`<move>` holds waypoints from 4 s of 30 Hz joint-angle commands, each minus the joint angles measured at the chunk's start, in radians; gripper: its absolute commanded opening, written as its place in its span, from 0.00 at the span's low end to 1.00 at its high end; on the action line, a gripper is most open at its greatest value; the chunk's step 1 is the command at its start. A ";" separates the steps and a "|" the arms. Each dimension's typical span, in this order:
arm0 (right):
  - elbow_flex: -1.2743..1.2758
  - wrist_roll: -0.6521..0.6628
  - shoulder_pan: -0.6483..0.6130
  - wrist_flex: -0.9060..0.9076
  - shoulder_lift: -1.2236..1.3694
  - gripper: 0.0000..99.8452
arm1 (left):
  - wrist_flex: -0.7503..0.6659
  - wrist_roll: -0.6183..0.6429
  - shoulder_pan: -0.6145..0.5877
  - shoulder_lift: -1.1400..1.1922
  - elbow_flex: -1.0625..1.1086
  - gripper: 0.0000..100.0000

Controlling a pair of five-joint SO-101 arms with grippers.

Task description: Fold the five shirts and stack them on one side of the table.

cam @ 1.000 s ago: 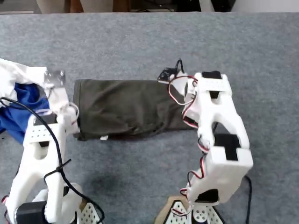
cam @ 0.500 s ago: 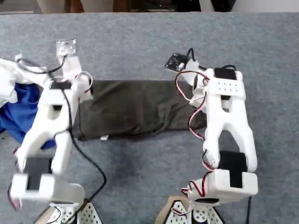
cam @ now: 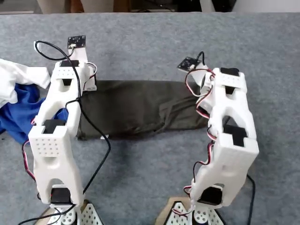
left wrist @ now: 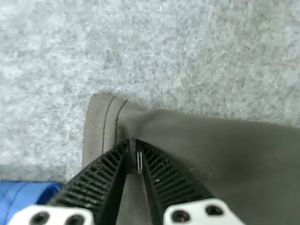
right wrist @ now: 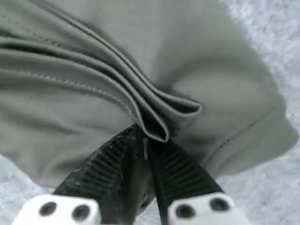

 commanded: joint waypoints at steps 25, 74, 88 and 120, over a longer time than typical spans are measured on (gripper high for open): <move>-0.071 -0.123 -0.027 0.117 -0.383 0.01 | 0.697 -0.109 -0.132 -0.176 -0.226 0.19; -0.053 -0.123 0.050 0.037 -0.452 0.01 | 0.400 -0.023 -0.051 0.087 -0.143 0.02; -0.051 -0.069 0.257 0.058 -0.717 0.01 | 0.756 0.183 0.267 0.071 -0.804 0.02; -0.068 -0.025 0.490 -0.035 -0.733 0.01 | 0.308 0.342 0.872 0.177 -1.017 0.02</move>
